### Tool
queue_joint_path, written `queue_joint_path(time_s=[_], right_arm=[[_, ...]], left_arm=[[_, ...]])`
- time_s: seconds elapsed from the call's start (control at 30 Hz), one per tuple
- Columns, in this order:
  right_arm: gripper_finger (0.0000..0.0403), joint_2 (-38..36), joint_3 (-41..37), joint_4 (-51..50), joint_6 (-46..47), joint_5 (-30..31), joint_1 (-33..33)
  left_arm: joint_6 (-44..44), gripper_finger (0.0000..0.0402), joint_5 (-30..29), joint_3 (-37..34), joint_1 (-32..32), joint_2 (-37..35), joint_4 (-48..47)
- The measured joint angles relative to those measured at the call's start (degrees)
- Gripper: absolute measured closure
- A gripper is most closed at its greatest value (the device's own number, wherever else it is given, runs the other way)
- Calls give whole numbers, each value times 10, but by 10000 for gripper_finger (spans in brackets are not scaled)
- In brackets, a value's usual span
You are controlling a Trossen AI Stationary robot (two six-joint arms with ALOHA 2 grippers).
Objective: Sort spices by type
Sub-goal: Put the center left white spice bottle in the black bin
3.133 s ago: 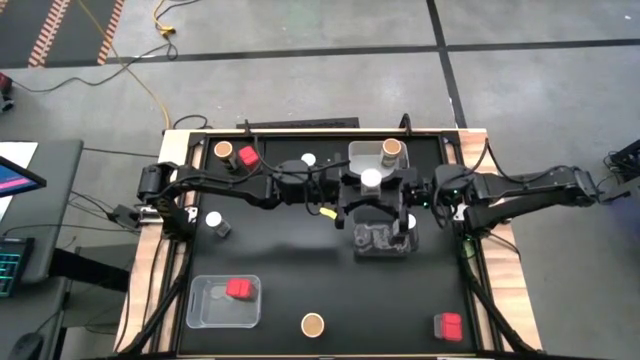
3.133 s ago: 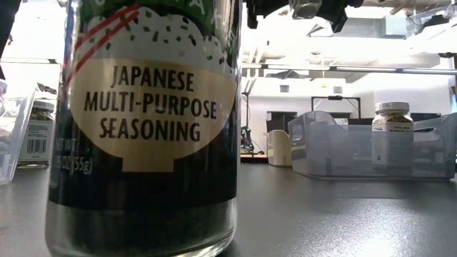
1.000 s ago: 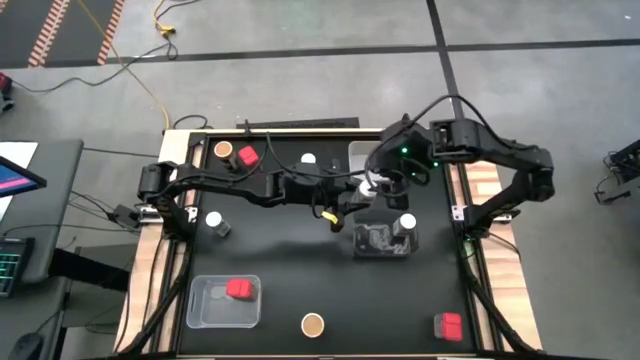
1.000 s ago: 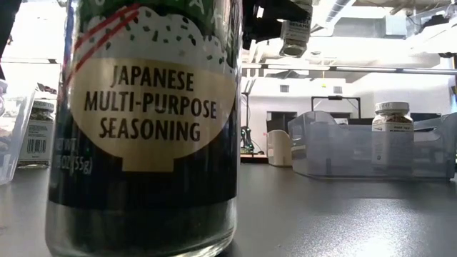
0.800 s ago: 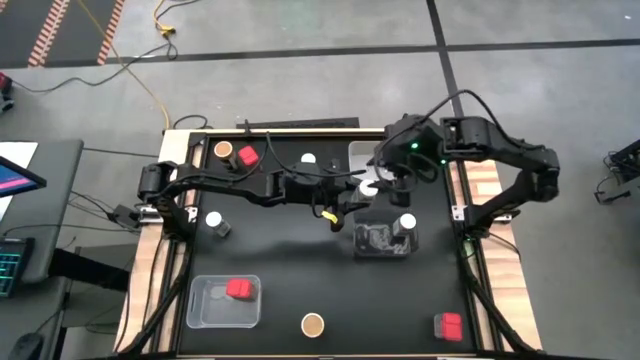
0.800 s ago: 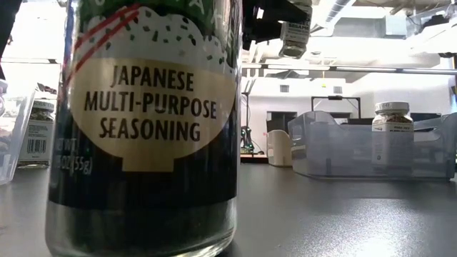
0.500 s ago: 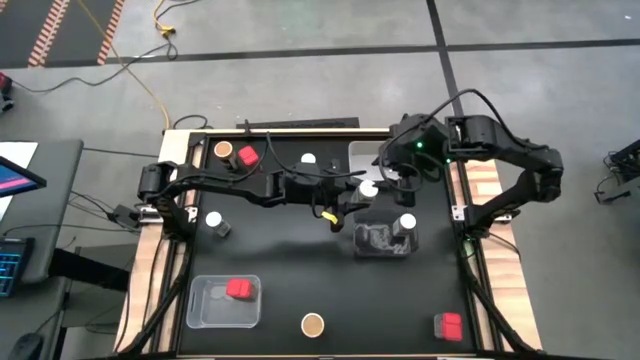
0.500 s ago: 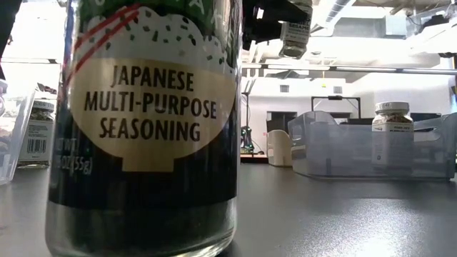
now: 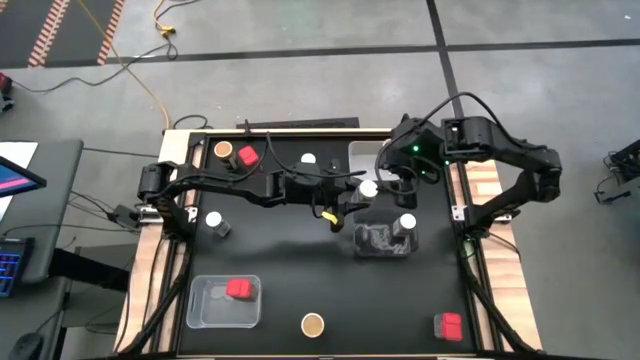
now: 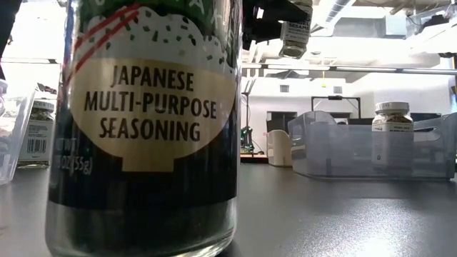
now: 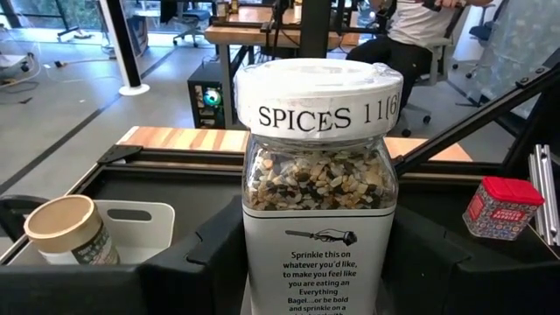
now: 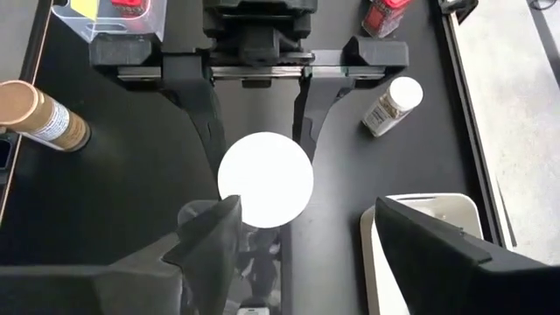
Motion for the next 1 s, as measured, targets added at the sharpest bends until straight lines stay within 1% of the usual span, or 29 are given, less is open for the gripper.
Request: queue_joint_path(time_s=[0.1, 0.23, 0.3, 0.53, 0.73, 1.0], right_arm=[[77, 0, 0, -6, 3, 0, 0], [21, 0, 0, -9, -12, 0, 0], [8, 0, 0, -2, -13, 1, -1], [34, 0, 0, 21, 15, 2, -7], [36, 31, 0, 19, 14, 0, -4], [36, 84, 2, 17, -20, -44, 10]], left_arm=[[0, 200, 0, 0, 0, 0, 0], [-2, 200, 0, 0, 0, 0, 0], [-3, 200, -2, 0, 0, 0, 0], [-4, 200, -2, 0, 0, 0, -1], [-4, 200, -2, 0, 0, 0, -1], [-1, 200, 1, -1, -1, 1, -31]])
